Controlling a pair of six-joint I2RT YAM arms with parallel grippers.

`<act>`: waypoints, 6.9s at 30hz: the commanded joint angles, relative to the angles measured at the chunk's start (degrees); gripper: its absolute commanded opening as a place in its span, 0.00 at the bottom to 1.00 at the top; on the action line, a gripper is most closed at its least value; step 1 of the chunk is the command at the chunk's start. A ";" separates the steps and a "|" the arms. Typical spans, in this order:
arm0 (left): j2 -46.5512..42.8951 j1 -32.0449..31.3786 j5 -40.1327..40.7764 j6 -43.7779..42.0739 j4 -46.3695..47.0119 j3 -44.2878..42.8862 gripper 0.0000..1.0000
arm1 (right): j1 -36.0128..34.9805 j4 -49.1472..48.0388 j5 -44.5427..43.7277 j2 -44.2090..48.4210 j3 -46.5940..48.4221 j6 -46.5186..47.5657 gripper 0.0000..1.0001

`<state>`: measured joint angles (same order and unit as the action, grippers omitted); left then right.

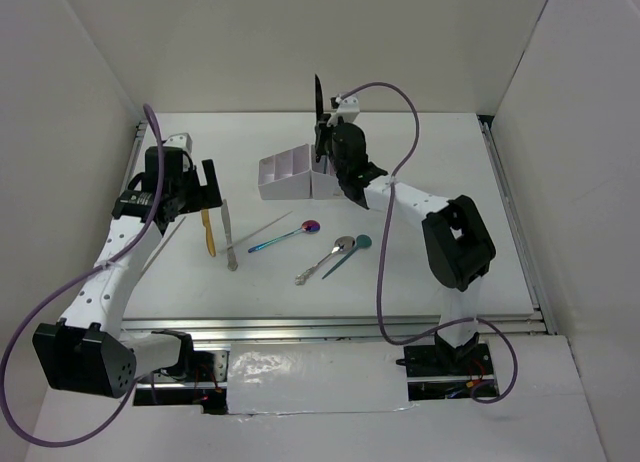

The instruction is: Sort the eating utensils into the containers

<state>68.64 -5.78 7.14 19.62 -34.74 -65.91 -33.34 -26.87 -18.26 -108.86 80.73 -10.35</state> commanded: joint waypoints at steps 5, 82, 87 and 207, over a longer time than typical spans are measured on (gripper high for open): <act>0.88 0.16 -0.46 -0.55 1.96 -1.24 0.99 | 1.00 -4.50 -2.04 -2.76 3.12 1.21 0.05; -10.19 -1.07 -2.04 1.92 2.66 17.75 0.99 | -10.70 47.01 1.38 40.31 -33.17 -34.39 0.74; -10.37 -1.16 -0.89 1.30 2.48 17.22 0.99 | -9.46 47.18 2.88 35.74 -34.41 -36.40 0.68; -11.51 -8.19 0.51 3.94 1.08 18.10 0.99 | -7.44 30.23 -24.98 31.87 -12.01 -13.32 0.00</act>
<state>57.49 -13.76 7.29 21.80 -34.41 -47.03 -41.08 14.85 -37.19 -77.21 62.83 -39.81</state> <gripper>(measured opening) 0.993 0.015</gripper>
